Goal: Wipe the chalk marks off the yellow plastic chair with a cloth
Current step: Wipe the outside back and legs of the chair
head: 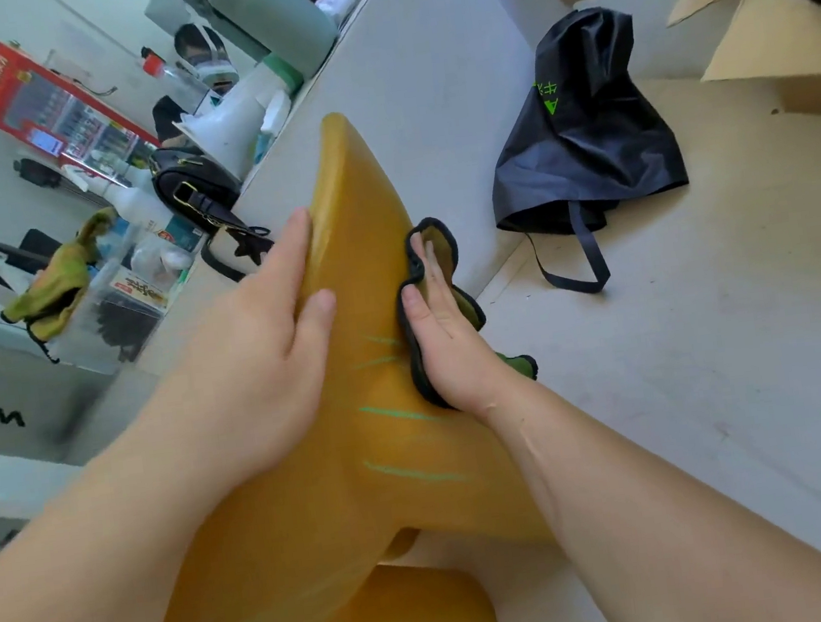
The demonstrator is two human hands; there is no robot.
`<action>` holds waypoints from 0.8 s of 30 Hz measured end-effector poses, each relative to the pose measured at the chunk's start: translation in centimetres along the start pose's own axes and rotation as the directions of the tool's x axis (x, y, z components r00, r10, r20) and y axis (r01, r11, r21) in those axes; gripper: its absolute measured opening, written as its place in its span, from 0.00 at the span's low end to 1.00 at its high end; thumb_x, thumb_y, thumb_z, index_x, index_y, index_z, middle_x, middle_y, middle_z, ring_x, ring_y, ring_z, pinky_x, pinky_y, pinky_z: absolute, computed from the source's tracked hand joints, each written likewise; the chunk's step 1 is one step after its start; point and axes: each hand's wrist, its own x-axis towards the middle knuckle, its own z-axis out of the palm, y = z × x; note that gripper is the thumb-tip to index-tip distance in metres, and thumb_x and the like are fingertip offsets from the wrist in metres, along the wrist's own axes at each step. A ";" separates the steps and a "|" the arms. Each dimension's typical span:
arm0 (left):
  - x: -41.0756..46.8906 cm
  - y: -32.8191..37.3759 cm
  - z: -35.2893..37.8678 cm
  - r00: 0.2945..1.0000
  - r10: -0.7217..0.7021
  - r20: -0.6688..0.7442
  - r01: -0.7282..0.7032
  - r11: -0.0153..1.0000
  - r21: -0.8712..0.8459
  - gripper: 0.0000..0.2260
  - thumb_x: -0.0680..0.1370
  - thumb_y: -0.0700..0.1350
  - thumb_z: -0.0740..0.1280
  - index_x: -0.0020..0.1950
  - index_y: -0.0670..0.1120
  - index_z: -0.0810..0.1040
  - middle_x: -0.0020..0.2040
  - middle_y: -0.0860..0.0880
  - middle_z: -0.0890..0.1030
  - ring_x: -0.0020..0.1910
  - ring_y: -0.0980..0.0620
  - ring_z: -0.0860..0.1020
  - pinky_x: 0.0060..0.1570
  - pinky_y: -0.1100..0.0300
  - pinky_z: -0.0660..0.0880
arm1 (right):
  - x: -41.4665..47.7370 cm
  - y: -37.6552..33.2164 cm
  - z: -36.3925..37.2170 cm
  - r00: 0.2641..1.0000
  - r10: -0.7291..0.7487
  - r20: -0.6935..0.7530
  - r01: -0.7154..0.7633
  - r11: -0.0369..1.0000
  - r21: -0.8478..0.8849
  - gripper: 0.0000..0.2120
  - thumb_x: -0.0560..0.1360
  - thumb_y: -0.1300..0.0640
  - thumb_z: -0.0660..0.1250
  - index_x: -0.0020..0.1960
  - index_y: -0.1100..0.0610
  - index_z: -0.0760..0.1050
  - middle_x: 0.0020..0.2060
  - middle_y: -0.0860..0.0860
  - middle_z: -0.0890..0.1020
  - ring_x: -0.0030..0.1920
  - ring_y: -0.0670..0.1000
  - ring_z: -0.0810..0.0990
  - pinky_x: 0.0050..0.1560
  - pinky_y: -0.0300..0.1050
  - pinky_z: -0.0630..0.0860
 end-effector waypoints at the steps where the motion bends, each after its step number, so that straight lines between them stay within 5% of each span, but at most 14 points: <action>1: -0.9 -0.3 0.1 1.000 0.022 -0.011 -0.022 1.000 -0.005 0.27 0.82 0.52 0.54 0.80 0.59 0.48 0.74 0.60 0.63 0.71 0.57 0.64 0.62 0.66 0.59 | 0.1 -0.1 0.2 1.000 0.003 -0.013 -0.002 1.000 0.013 0.26 0.83 0.34 0.47 0.78 0.30 0.42 0.82 0.38 0.43 0.82 0.43 0.42 0.82 0.60 0.46; 5: -0.3 -1.0 0.2 0.997 0.061 -0.056 -0.059 0.998 0.032 0.27 0.82 0.51 0.56 0.80 0.57 0.51 0.72 0.57 0.68 0.67 0.59 0.65 0.58 0.69 0.60 | 2.0 -2.0 0.5 0.998 -0.038 -0.040 0.040 0.999 0.035 0.27 0.84 0.37 0.48 0.80 0.34 0.44 0.82 0.39 0.42 0.82 0.48 0.39 0.81 0.62 0.43; 10: 5.1 -1.0 0.6 0.993 0.037 -0.108 -0.026 0.994 0.104 0.26 0.83 0.49 0.57 0.80 0.55 0.54 0.73 0.49 0.71 0.67 0.48 0.71 0.59 0.62 0.64 | 5.0 -2.1 -2.1 0.990 -0.105 0.095 0.113 0.990 -0.084 0.27 0.86 0.42 0.49 0.82 0.40 0.44 0.83 0.43 0.42 0.82 0.49 0.40 0.82 0.55 0.42; 17: 9.1 0.3 0.7 0.994 -0.032 -0.104 0.042 0.995 0.094 0.24 0.83 0.48 0.57 0.79 0.53 0.58 0.72 0.45 0.71 0.68 0.44 0.69 0.61 0.55 0.66 | 0.8 5.7 -6.5 0.945 0.308 0.108 -0.282 0.937 -0.206 0.24 0.87 0.44 0.46 0.83 0.46 0.53 0.77 0.38 0.57 0.77 0.39 0.52 0.77 0.39 0.47; 21: 8.7 0.5 0.7 0.992 -0.056 -0.114 0.059 0.998 0.020 0.23 0.83 0.46 0.58 0.78 0.56 0.60 0.71 0.48 0.72 0.67 0.46 0.70 0.55 0.60 0.62 | -3.0 9.5 -6.7 0.858 0.509 -0.064 -0.512 0.840 -0.179 0.26 0.87 0.45 0.44 0.83 0.46 0.44 0.83 0.45 0.48 0.82 0.47 0.43 0.81 0.50 0.42; 24: 8.4 1.0 0.7 0.991 -0.058 -0.124 0.061 0.998 0.015 0.22 0.83 0.46 0.58 0.77 0.55 0.62 0.71 0.48 0.71 0.68 0.46 0.70 0.56 0.59 0.62 | -3.2 9.3 -4.3 0.840 0.495 -0.223 -0.531 0.833 -0.153 0.24 0.87 0.46 0.42 0.82 0.41 0.44 0.83 0.45 0.46 0.83 0.53 0.40 0.80 0.62 0.39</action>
